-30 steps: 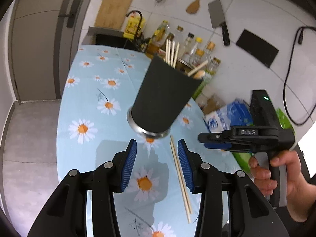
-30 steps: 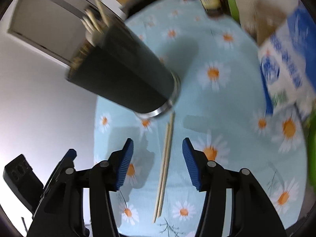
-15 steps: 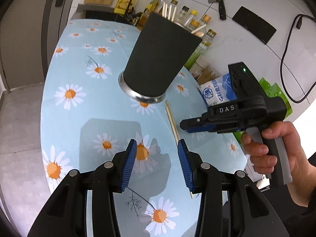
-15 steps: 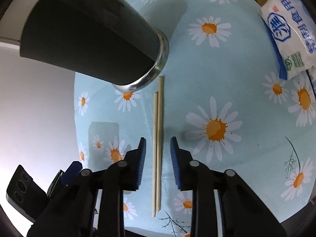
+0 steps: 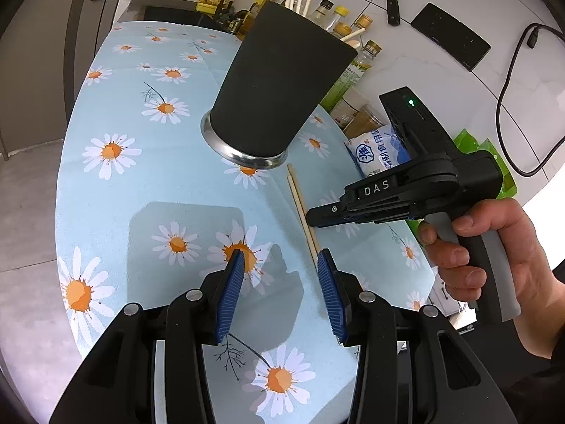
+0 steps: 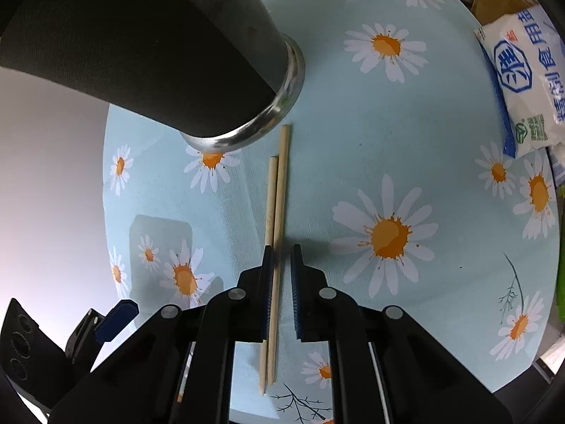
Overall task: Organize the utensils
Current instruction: 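Lower the right gripper onto a chopstick beside the holder and close it, then lift the chopstick with the right gripper while the left grasps the other chopstick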
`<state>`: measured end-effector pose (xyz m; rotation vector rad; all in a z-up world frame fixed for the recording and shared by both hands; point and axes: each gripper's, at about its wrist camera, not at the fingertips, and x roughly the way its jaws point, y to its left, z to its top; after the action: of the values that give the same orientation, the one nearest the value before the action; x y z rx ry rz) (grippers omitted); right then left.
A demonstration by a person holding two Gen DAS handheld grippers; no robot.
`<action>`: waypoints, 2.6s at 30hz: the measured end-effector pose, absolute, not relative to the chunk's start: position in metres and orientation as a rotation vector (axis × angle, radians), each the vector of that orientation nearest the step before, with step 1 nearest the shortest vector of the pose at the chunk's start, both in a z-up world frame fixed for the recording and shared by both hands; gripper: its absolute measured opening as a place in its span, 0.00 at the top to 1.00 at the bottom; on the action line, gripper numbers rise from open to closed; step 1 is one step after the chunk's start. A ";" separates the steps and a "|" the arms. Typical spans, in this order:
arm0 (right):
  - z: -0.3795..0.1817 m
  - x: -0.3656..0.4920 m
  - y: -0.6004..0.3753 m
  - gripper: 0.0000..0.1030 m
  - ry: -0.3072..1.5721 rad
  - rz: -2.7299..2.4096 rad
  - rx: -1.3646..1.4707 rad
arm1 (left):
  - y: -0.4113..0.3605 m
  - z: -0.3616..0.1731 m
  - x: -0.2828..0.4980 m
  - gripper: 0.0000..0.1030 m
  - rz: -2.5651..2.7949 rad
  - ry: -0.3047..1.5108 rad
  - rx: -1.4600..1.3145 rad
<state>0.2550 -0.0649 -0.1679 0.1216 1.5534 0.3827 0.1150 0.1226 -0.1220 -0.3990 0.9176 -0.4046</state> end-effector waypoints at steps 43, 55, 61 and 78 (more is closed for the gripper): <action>-0.168 0.268 -0.027 0.95 1.560 0.484 0.052 | 0.086 -0.118 0.134 0.61 -0.295 0.978 -0.382; -0.157 0.271 -0.081 0.95 1.536 0.610 0.178 | 0.053 -0.133 0.167 0.61 -0.189 1.143 -0.300; -0.151 0.276 -0.099 0.95 1.523 0.680 0.214 | 0.033 -0.141 0.183 0.61 -0.161 1.215 -0.239; -0.149 0.287 -0.115 0.95 1.512 0.801 0.210 | 0.012 -0.150 0.207 0.96 -0.049 1.327 -0.171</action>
<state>0.2868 -0.1145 -0.1491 0.2098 1.5123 0.8006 0.2069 0.0123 -0.1505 -0.1715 1.3269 -0.0489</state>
